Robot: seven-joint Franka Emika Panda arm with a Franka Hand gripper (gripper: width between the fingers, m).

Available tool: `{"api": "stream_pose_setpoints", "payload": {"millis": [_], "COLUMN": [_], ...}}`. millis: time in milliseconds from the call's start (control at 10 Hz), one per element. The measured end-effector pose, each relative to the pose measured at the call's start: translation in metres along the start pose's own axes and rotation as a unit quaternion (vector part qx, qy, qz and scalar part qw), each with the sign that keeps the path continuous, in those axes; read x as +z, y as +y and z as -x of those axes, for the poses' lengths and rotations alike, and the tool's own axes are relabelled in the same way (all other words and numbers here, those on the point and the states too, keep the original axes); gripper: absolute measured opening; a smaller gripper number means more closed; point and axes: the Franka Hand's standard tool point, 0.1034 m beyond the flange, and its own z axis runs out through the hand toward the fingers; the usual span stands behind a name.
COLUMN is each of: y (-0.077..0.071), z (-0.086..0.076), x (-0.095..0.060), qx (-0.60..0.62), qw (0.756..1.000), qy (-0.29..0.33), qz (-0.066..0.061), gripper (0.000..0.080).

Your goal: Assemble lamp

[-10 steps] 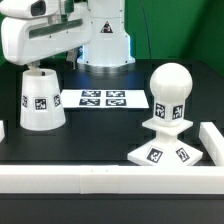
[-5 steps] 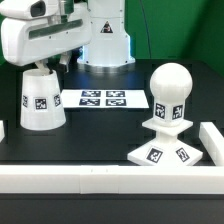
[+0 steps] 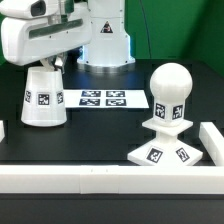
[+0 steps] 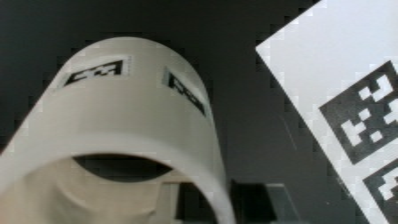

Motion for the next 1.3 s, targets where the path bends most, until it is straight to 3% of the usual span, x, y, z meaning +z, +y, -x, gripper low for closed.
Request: {"api": "stream_pose_setpoints", "payload": {"millis": [200, 400, 600, 800, 900, 1000, 1300], "y": [-0.001, -0.003, -0.011, -0.02, -0.017, -0.01, 0.014], "z": [-0.003, -0.012, -0.039, -0.079, -0.097, -0.116, -0.164], "x": [0.0, -0.001, -0.01, -0.037, -0.053, -0.072, -0.109], "qx": [-0.003, -0.009, -0.003, 0.043, 0.053, 0.074, 0.128], "qw": [1.0, 1.0, 0.999, 0.997, 0.996, 0.995, 0.989], "qy": [0.0, -0.004, -0.012, -0.028, -0.033, -0.036, -0.043], "qz": [-0.001, -0.013, -0.034, -0.055, -0.06, -0.06, -0.06], "gripper": [0.0046, 0.0046, 0.0046, 0.0046, 0.0046, 0.0046, 0.0046]}}
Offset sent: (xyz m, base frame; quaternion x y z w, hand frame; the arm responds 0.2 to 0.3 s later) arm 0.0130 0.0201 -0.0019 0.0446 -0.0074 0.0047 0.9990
